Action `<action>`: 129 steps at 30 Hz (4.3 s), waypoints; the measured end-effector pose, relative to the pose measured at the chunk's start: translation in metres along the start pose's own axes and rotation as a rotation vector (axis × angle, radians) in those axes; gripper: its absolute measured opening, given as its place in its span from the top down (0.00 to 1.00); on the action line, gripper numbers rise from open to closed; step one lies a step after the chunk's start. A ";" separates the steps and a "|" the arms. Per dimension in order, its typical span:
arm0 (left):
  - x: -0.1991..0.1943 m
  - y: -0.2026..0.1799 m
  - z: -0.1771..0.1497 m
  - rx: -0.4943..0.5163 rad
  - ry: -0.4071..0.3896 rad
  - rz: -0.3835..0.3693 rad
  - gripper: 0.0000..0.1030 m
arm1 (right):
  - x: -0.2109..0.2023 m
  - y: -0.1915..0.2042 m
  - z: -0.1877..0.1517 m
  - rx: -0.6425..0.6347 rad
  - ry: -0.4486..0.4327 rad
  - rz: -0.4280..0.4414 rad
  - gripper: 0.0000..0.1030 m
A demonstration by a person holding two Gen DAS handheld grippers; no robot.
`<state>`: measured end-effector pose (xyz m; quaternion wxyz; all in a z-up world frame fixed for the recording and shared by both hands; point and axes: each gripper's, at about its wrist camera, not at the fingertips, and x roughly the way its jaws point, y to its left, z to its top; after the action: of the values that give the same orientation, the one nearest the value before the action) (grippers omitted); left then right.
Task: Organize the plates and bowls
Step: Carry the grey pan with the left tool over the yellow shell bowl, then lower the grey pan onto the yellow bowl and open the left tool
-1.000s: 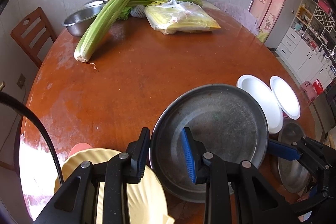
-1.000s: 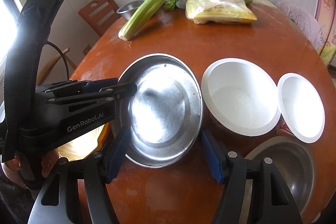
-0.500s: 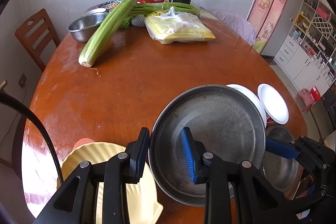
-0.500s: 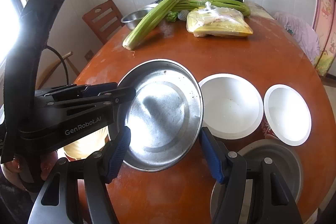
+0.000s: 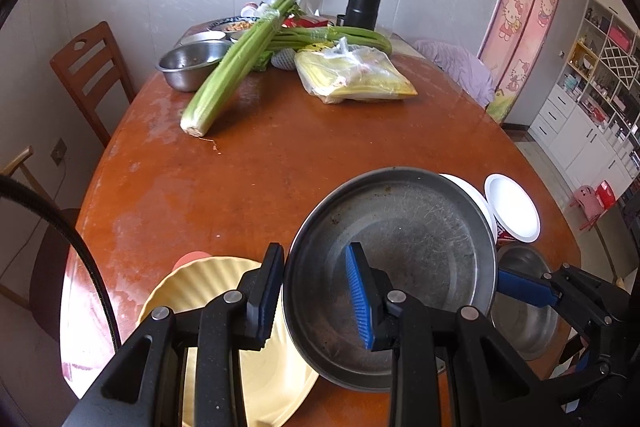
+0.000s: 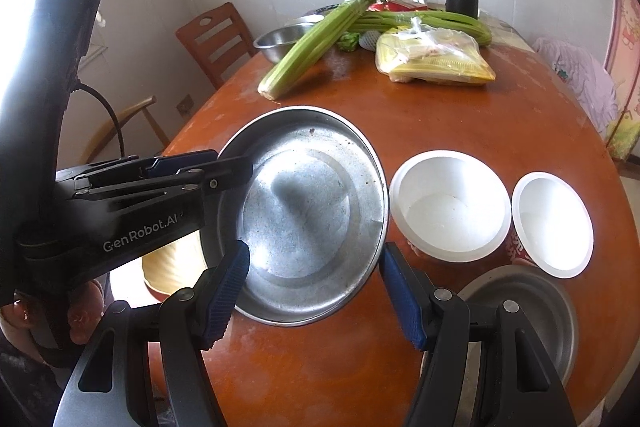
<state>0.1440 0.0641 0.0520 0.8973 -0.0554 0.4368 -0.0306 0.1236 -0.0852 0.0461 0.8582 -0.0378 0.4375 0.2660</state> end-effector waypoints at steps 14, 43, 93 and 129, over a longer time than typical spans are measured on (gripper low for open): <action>-0.038 0.024 -0.006 -0.045 -0.060 0.054 0.69 | -0.008 0.031 0.010 -0.068 -0.032 0.044 0.32; -0.047 0.080 -0.026 -0.151 -0.050 0.113 0.69 | 0.029 0.077 0.024 -0.181 0.018 0.111 0.32; -0.011 0.111 -0.052 -0.212 0.063 0.132 0.69 | 0.101 0.089 0.026 -0.221 0.129 0.123 0.32; -0.003 0.112 -0.066 -0.163 0.124 0.145 0.69 | 0.106 0.099 0.008 -0.250 0.111 0.077 0.32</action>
<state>0.0914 0.1703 0.0000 0.8610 -0.0946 0.4953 0.0666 0.1313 0.0463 -0.0143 0.8103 -0.1423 0.4491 0.3485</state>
